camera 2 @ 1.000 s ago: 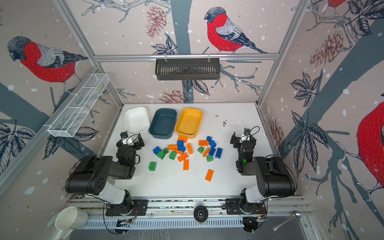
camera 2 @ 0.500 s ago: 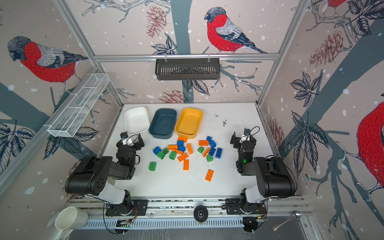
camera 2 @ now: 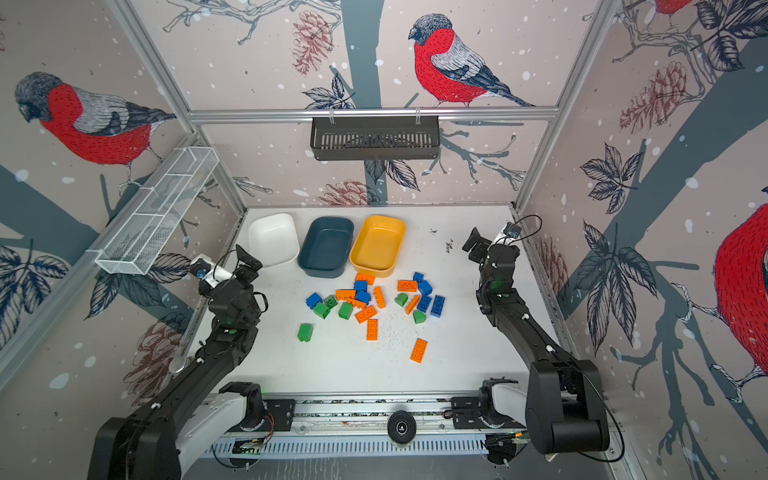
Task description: Sort the legos into containers by color
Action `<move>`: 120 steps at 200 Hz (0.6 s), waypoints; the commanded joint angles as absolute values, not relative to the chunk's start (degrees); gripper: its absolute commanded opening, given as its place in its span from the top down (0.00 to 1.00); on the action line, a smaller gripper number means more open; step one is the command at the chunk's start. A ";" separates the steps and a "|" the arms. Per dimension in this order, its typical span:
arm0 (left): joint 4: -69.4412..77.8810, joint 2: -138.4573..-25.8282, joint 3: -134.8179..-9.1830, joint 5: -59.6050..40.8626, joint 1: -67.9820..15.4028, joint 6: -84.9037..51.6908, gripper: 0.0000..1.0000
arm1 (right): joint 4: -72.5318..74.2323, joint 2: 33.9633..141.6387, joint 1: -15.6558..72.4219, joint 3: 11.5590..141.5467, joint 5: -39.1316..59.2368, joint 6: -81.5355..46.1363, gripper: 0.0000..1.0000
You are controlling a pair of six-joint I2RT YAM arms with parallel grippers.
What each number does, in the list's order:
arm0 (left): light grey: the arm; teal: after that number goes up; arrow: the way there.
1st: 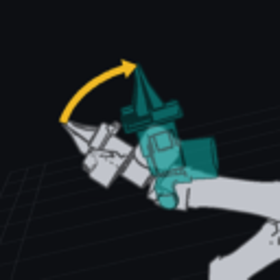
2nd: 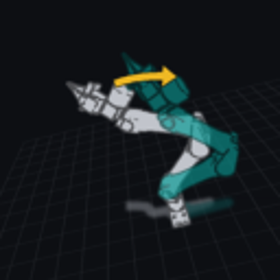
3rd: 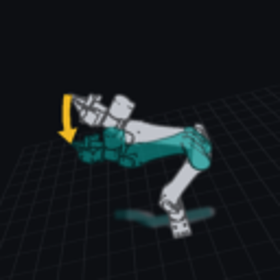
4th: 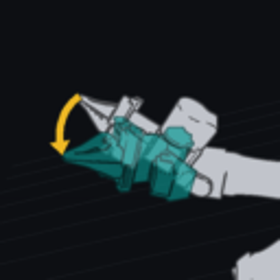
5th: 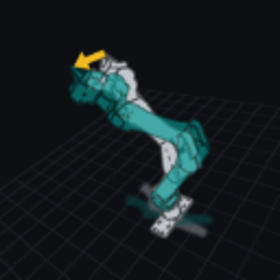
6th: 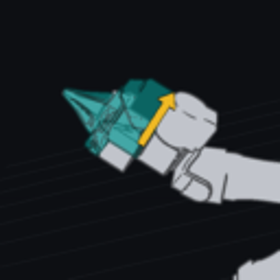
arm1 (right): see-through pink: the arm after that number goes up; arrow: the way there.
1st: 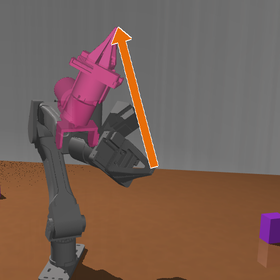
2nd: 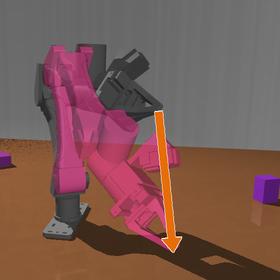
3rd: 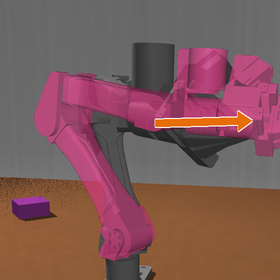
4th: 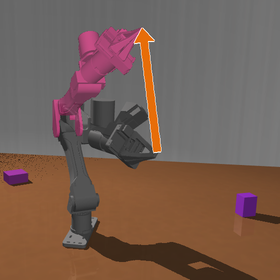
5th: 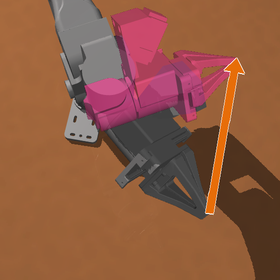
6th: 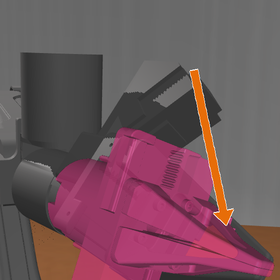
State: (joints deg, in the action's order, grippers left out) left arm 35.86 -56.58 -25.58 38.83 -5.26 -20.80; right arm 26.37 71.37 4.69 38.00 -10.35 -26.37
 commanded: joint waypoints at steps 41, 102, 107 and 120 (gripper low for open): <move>4.86 -76.10 -49.09 21.67 -1.24 -23.99 0.02 | 9.39 82.66 13.70 53.50 -4.77 -33.71 0.01; -4.15 -94.96 -67.68 3.95 -1.06 -20.75 0.02 | 6.22 87.69 18.23 58.79 -2.56 -33.23 0.00; -4.96 -96.42 -69.03 2.84 -1.05 -20.31 0.02 | 6.03 87.82 18.26 58.88 -2.26 -33.23 0.01; -8.58 -101.31 -74.36 1.98 -1.15 -19.78 0.02 | 5.01 87.80 18.37 59.15 -1.93 -32.96 0.01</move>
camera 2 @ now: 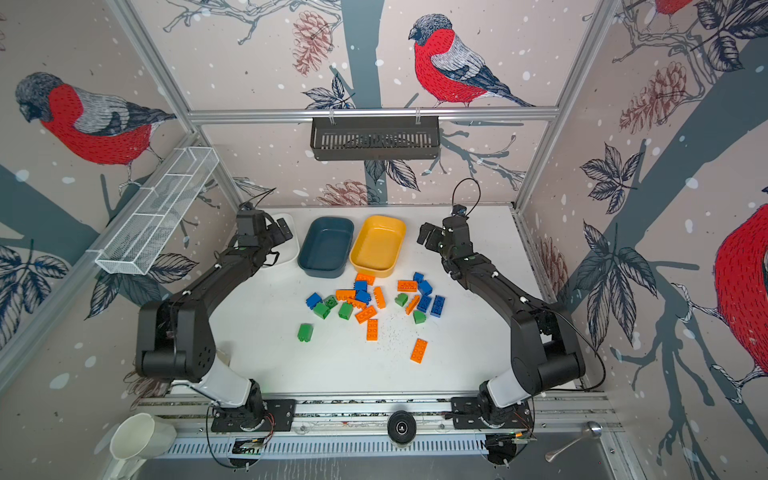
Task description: Sort the legos into containers by color
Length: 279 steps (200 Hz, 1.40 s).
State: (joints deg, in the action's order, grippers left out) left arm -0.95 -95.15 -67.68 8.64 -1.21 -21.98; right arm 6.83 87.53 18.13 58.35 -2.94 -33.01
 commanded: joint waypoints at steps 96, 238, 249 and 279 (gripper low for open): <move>-22.99 -122.25 -95.43 -2.48 -5.71 -11.60 0.03 | 3.25 86.86 18.27 56.94 -2.84 -29.80 0.01; -21.16 -115.84 -85.52 -2.06 -11.67 -11.92 0.50 | 3.70 100.97 25.90 67.98 8.37 -24.59 0.00; -21.55 -116.18 -85.78 -1.41 -12.81 -12.35 0.53 | 3.60 101.58 25.78 68.49 8.43 -25.09 0.00; -22.54 -117.23 -87.33 0.78 -15.95 -14.95 0.57 | 2.78 103.08 25.83 69.87 11.70 -23.82 0.01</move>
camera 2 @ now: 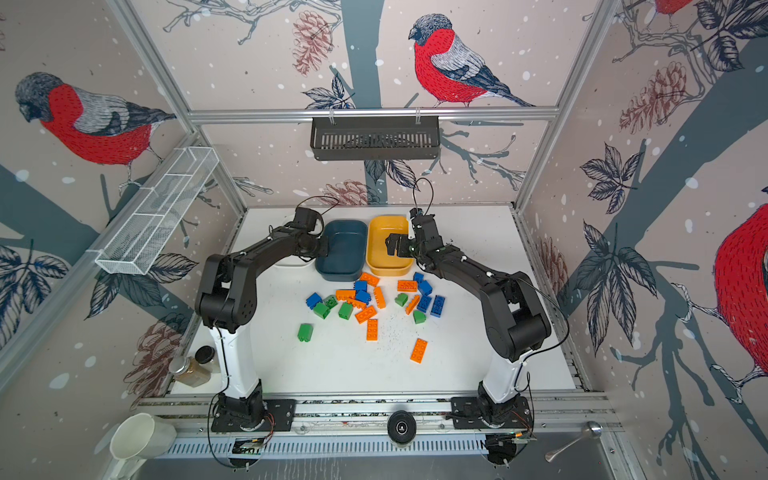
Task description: Sort the legos into containers by color
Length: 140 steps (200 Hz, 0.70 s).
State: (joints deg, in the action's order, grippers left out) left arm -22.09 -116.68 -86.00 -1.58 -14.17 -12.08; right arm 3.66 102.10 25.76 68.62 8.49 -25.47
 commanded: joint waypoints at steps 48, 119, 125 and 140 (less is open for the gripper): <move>-22.26 -119.35 -90.26 1.79 -20.98 -22.60 0.57 | -1.44 107.42 25.55 72.78 12.93 -22.91 0.01; -22.99 -125.94 -98.62 3.22 -25.06 -29.87 0.58 | -3.79 108.91 23.42 73.62 14.38 -21.40 0.00; -23.33 -126.52 -99.53 3.43 -25.14 -30.14 0.58 | -4.22 108.90 23.23 73.67 14.91 -20.77 0.01; -23.68 -127.84 -101.36 3.25 -25.14 -30.24 0.59 | -5.58 108.78 22.69 73.76 16.11 -19.24 0.01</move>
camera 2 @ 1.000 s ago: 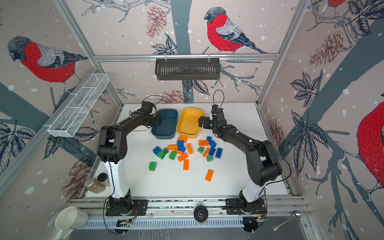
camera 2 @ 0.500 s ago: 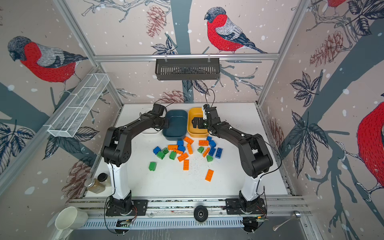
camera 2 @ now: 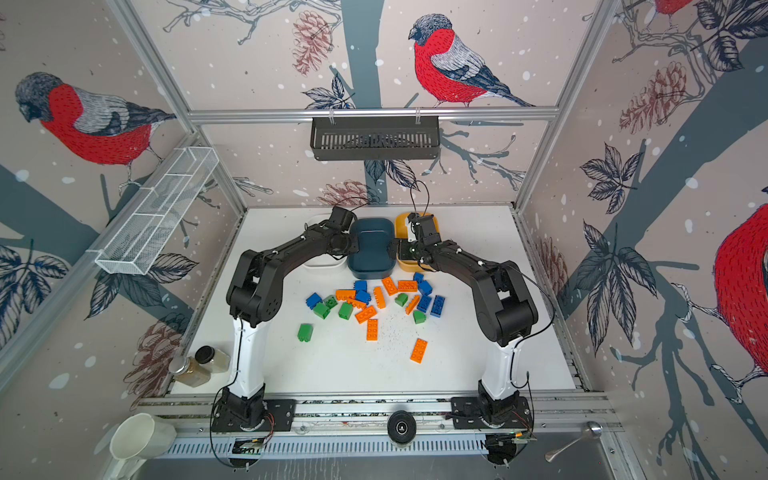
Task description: Sort the legos into containers by color
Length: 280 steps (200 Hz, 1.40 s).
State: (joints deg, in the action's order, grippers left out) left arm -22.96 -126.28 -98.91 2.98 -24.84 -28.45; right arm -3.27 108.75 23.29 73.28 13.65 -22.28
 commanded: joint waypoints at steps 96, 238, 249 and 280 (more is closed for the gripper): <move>-23.39 -122.73 -98.44 -1.13 -25.14 -24.33 0.13 | -8.23 108.65 22.21 73.66 19.26 -16.51 0.01; -24.86 -110.74 -80.68 -14.09 -25.22 -19.97 0.02 | -10.17 109.73 22.38 74.79 20.57 -15.04 0.01; -25.22 -109.86 -79.92 -13.84 -25.22 -19.79 0.02 | -10.44 109.75 22.43 74.82 21.15 -14.55 0.01; -25.21 -108.09 -79.74 -13.26 -25.22 -19.33 0.02 | -11.34 109.78 22.74 74.72 22.23 -13.38 0.00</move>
